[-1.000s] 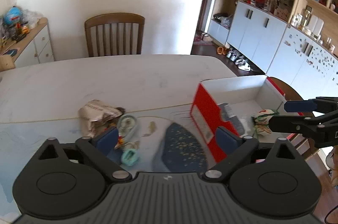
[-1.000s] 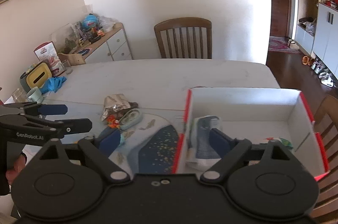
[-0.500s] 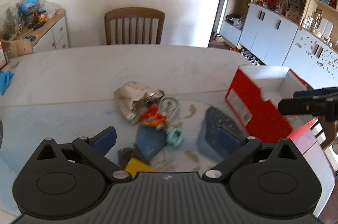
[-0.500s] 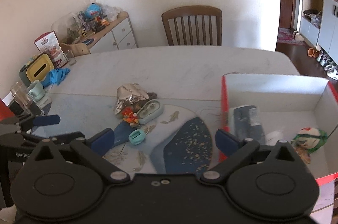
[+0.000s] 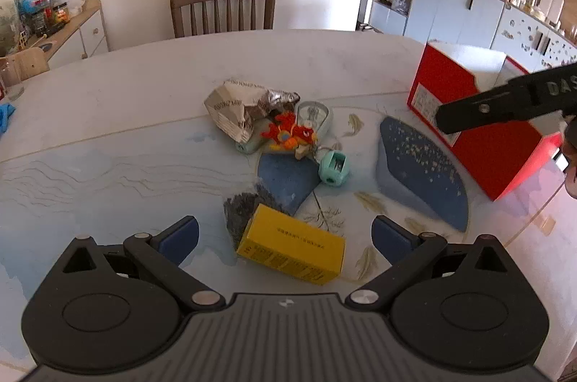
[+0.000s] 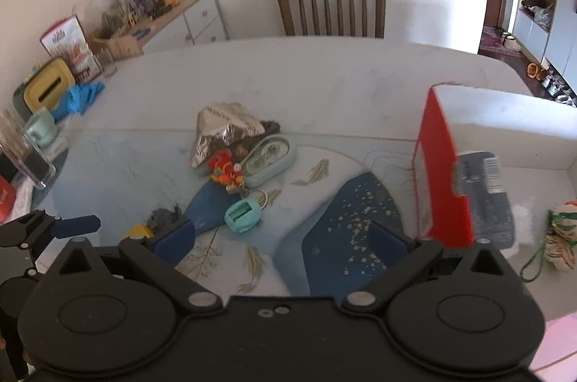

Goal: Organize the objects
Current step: 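Move both tools back to the table, left tool toward the yellow box, then grasp the yellow box with left tool while right grasps the teal sharpener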

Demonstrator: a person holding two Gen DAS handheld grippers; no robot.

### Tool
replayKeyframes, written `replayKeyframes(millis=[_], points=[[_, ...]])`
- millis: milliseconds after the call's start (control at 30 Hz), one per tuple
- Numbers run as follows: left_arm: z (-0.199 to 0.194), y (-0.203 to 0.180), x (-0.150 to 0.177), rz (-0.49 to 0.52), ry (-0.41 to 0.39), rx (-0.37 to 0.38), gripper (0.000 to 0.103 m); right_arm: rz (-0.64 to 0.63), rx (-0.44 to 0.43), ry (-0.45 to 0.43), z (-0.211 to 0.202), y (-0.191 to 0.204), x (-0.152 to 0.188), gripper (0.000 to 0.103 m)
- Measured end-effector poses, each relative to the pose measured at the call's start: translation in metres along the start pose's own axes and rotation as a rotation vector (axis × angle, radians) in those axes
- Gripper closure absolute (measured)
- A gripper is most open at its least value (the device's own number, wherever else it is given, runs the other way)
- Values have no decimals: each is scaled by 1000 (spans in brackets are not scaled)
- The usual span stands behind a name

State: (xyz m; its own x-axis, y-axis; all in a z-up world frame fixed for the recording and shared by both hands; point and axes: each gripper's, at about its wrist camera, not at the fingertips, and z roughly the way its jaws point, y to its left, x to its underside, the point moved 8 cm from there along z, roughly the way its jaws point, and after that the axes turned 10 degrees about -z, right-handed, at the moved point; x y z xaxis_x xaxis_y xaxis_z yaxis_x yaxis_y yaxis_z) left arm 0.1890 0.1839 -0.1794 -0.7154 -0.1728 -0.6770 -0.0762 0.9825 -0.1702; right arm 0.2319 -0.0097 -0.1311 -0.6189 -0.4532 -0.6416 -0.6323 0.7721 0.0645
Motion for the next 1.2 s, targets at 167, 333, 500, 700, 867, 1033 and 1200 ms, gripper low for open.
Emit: replayKeyframes(millis=[167,333,500,700,867,1033,1200], points=[[7,-6,8,80,-3,-3,0,-33,-12,38,21,11,2,2],[11,-15,15,157,-17,10,0,-64,-21,79,43,20,4,4],[18,-15,16,169,-17,14,0,-92,-26,106,61,27,2,7],[22,-16,18,204,-40,-4,1,-109,-37,147,84,33,0,15],[24,-16,19,229,-61,-2,2,-136,-37,175,95,38,2,21],[26,-14,21,229,-61,2,5,-146,-42,188,102,40,2,27],[29,-13,23,226,-50,7,19,-166,-41,195,107,42,0,29]])
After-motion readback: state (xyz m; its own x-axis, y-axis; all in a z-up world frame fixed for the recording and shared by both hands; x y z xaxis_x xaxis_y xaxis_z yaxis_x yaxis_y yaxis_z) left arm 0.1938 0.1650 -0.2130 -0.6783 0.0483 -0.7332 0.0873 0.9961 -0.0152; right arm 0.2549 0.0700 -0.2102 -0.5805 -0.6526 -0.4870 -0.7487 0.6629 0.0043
